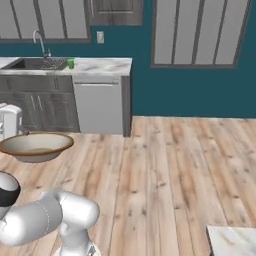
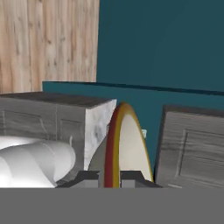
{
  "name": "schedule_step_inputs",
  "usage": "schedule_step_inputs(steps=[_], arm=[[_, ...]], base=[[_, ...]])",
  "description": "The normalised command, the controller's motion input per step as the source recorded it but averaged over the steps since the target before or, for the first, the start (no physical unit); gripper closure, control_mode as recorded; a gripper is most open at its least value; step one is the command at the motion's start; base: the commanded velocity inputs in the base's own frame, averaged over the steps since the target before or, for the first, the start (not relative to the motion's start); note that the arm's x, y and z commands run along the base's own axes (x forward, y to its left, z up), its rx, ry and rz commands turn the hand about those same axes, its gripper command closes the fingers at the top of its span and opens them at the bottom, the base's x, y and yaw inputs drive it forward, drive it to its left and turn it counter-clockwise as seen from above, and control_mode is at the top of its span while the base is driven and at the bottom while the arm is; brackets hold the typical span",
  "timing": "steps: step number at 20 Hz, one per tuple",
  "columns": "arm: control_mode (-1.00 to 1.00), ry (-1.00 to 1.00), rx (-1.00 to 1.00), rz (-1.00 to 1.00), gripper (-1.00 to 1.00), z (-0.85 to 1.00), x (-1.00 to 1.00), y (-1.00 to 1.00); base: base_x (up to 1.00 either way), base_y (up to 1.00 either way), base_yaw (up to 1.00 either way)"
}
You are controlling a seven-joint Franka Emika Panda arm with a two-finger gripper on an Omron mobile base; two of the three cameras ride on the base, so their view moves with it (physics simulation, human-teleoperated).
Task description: Pick the cup and bowl from the counter and place them on the counter next to the sink.
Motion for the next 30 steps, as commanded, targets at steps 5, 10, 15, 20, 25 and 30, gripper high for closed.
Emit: schedule_step_inputs(steps=[5, 10, 15, 20, 25, 30], arm=[[1.00, 0.00, 0.00, 0.00, 1.00, 0.00, 0.00, 0.00], [1.00, 0.00, 0.00, 0.00, 1.00, 0.00, 0.00, 0.00], [1.00, 0.00, 0.00, 0.00, 1.00, 0.00, 0.00, 0.00], [1.00, 0.00, 0.00, 0.00, 1.00, 0.00, 0.00, 0.00], [1.00, 0.00, 0.00, 0.00, 1.00, 0.00, 0.00, 0.00], [1.00, 0.00, 0.00, 0.00, 1.00, 0.00, 0.00, 0.00]], base=[[1.00, 0.10, 0.31], [1.00, 0.27, 0.20], [1.00, 0.46, 0.09], [1.00, 0.73, 0.01], [1.00, 0.90, 0.00], [1.00, 0.96, 0.03]])
